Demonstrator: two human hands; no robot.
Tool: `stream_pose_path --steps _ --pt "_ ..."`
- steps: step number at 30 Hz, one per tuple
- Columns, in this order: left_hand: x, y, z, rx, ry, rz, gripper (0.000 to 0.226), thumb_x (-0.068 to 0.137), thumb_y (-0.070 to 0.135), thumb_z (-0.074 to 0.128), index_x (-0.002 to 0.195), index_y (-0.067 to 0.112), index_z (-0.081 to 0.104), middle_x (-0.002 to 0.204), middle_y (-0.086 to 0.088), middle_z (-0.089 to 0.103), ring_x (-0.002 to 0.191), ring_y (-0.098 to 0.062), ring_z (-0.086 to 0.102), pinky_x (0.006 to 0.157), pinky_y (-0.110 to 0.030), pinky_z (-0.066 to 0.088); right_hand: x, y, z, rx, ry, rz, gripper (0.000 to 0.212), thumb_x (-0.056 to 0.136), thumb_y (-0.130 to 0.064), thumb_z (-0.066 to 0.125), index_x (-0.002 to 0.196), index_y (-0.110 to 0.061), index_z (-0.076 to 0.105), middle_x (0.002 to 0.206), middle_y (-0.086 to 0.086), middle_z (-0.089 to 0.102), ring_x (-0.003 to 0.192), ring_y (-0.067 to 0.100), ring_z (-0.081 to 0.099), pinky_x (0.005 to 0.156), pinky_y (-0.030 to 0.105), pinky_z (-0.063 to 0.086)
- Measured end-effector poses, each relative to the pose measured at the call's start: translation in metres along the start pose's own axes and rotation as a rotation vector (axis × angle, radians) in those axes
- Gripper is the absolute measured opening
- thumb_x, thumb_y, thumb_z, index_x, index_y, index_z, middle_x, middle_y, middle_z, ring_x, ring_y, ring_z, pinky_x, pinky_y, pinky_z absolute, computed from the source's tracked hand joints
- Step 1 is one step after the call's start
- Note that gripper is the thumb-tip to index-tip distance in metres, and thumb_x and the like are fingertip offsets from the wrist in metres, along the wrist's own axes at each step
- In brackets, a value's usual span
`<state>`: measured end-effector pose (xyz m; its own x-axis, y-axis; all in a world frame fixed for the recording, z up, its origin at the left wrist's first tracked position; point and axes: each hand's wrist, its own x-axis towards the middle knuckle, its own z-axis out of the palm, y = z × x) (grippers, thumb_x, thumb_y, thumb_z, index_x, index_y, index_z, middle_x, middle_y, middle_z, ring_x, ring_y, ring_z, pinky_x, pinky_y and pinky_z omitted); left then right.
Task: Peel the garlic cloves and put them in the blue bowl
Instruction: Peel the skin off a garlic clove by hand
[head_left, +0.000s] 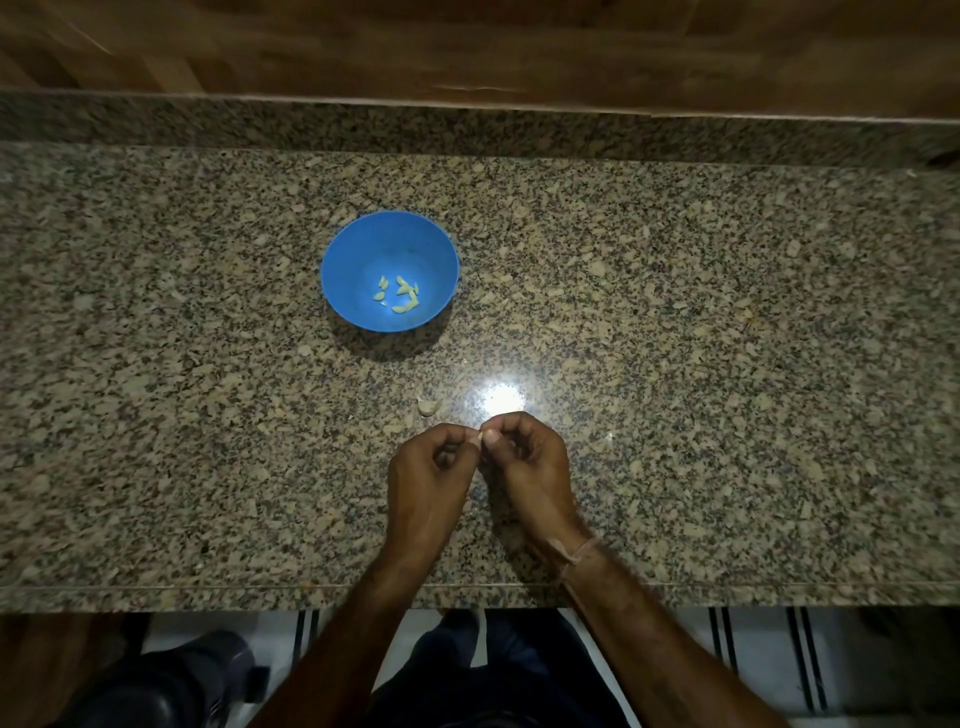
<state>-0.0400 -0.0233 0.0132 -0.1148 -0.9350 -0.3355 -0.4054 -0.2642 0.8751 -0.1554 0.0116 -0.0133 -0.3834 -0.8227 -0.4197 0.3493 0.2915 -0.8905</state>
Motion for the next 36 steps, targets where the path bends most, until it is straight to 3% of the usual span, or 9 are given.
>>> stream_pose_path --steps 6,12,15,20,24,29,36 --pt "0.002 -0.003 0.001 0.007 0.012 -0.05 0.008 0.095 0.029 0.07 0.092 0.026 0.077 0.081 0.009 0.076 0.076 -0.01 0.071 0.072 -0.044 0.062 -0.003 0.001 0.003 -0.038 -0.004 -0.032 0.007 0.101 -0.003 0.064 0.097 -0.001 0.069 0.095 0.025 0.071 0.09 0.033 0.07 0.09 0.058 0.059" --pt "0.005 -0.004 -0.002 -0.019 -0.006 -0.07 0.009 0.096 0.023 0.069 0.09 0.023 0.076 0.079 0.006 0.077 0.076 -0.011 0.074 0.076 -0.045 0.063 -0.001 0.006 0.01 0.146 0.003 0.177 0.012 0.103 -0.01 0.065 0.1 0.0 0.071 0.096 0.022 0.071 0.098 0.038 0.067 0.102 0.06 0.052" --pt "0.004 -0.004 -0.004 -0.098 -0.017 -0.075 0.013 0.097 0.022 0.067 0.09 0.021 0.079 0.083 0.003 0.078 0.082 -0.018 0.075 0.08 -0.048 0.063 -0.002 0.005 0.007 0.152 0.026 0.165 0.013 0.103 -0.013 0.067 0.102 -0.001 0.072 0.095 0.02 0.072 0.095 0.035 0.067 0.095 0.05 0.054" --pt "0.005 -0.004 -0.002 -0.167 -0.054 -0.148 0.015 0.089 0.036 0.075 0.09 0.023 0.08 0.086 0.0 0.078 0.087 -0.022 0.075 0.085 -0.054 0.062 -0.001 0.002 0.004 0.054 0.038 0.05 0.009 0.103 -0.006 0.064 0.102 0.003 0.068 0.09 0.015 0.069 0.088 0.028 0.064 0.083 0.045 0.054" --pt "0.006 -0.002 0.0 -0.141 -0.025 -0.128 0.006 0.092 0.027 0.076 0.091 0.023 0.08 0.082 0.003 0.079 0.082 -0.018 0.075 0.08 -0.046 0.063 -0.001 0.002 0.004 0.02 0.051 0.037 0.007 0.102 -0.007 0.066 0.101 -0.001 0.069 0.092 0.018 0.071 0.089 0.03 0.067 0.086 0.049 0.058" --pt "0.005 -0.002 -0.001 -0.083 -0.012 -0.074 0.006 0.092 0.022 0.077 0.089 0.024 0.081 0.08 0.007 0.078 0.078 -0.012 0.074 0.076 -0.036 0.062 -0.002 0.002 0.002 -0.001 0.041 0.007 0.009 0.103 -0.005 0.064 0.101 0.002 0.068 0.09 0.015 0.071 0.087 0.027 0.067 0.084 0.044 0.058" --pt "0.006 -0.004 0.0 -0.099 -0.001 -0.09 0.01 0.09 0.018 0.076 0.085 0.025 0.08 0.081 0.007 0.078 0.079 -0.017 0.074 0.076 -0.044 0.062 -0.001 0.004 -0.002 -0.09 0.014 -0.056 0.01 0.101 -0.015 0.066 0.099 -0.006 0.071 0.099 0.023 0.072 0.101 0.05 0.068 0.092 0.065 0.058"
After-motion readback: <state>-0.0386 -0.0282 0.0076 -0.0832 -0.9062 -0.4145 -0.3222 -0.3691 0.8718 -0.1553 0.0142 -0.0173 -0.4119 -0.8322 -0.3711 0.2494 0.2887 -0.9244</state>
